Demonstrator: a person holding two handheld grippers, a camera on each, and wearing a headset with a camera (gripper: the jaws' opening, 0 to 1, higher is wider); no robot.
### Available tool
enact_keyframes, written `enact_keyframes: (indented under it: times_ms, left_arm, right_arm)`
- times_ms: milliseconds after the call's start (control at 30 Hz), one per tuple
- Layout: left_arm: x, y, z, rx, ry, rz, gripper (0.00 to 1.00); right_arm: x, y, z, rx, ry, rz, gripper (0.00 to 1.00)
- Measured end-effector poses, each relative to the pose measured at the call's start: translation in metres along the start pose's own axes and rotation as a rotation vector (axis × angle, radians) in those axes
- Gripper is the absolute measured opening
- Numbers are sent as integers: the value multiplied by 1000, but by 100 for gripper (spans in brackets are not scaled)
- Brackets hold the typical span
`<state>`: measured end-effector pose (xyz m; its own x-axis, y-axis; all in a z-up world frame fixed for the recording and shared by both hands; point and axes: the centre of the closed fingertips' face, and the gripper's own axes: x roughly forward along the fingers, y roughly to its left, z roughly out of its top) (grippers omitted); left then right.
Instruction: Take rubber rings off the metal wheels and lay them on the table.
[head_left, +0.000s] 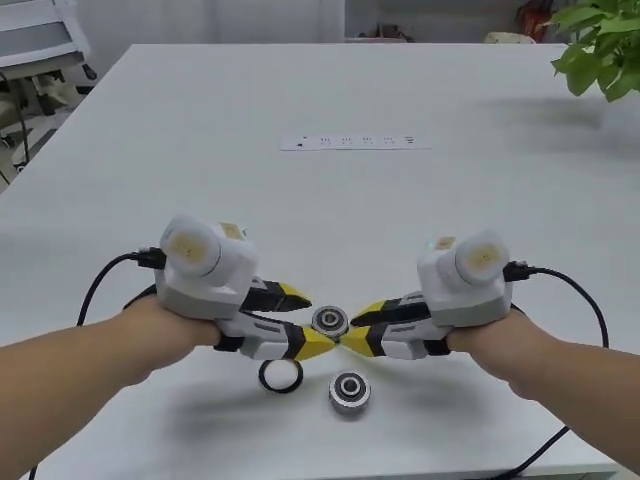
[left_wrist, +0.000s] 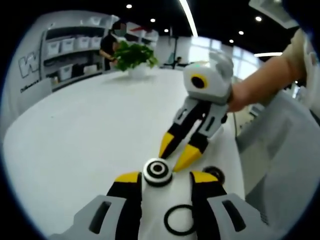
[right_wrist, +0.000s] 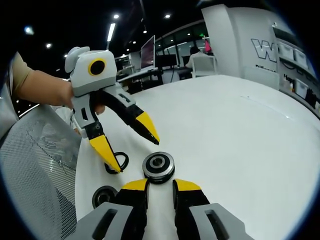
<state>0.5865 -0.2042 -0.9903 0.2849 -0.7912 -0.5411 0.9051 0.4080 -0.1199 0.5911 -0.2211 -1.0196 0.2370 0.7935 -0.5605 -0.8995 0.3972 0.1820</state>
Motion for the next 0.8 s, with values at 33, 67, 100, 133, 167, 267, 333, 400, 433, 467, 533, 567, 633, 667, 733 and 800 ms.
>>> enact_keyframes:
  times_ms: [33, 67, 100, 133, 167, 267, 333, 400, 433, 467, 533, 567, 633, 667, 733, 800]
  left_arm:
    - [1, 0, 1, -2, -1, -1, 39]
    - [2, 0, 1, -5, -3, -4, 38]
    - [3, 0, 1, -6, -3, -5, 38]
    - [5, -1, 1, -4, -2, -5, 37]
    - [6, -1, 1, -3, 0, -6, 36]
    - [9, -1, 2, -6, 3, -5, 35]
    - [11, 0, 3, -12, 1, -3, 33]
    - [12, 1, 3, -12, 5, 0, 31]
    - [13, 1, 3, -13, 6, -1, 31]
    - [14, 1, 2, -13, 9, -1, 30]
    - [15, 2, 0, -12, 16, 1, 28]
    - [15, 3, 1, -9, 12, 5, 27]
    - [16, 4, 2, -12, 11, 7, 24]
    - [16, 4, 1, -13, 14, 6, 23]
    - [16, 6, 2, 4, 16, 21, 21]
    - [17, 8, 1, 8, 17, 32, 18]
  right_arm:
    - [0, 0, 1, -2, -3, 0, 16]
    - [1, 0, 0, -1, -3, 1, 16]
    - [1, 0, 0, -2, -4, 1, 16]
    - [1, 0, 0, -4, -4, 2, 15]
    - [1, 0, 0, -6, -4, 2, 15]
    - [1, 0, 0, -9, -5, 2, 14]
    - [1, 0, 0, -9, -9, 0, 13]
    - [1, 0, 0, -7, -11, 1, 13]
    - [1, 0, 0, -9, -11, 2, 13]
    - [1, 0, 0, -12, -11, 3, 12]
    - [1, 0, 1, -12, -13, 2, 12]
    - [1, 0, 1, -12, -13, 1, 12]
    - [1, -1, 1, -10, -16, 0, 12]
    - [1, -1, 1, -9, -17, -1, 11]
    - [1, -2, 1, -10, -17, -1, 11]
    - [1, -1, 1, -12, -17, 0, 11]
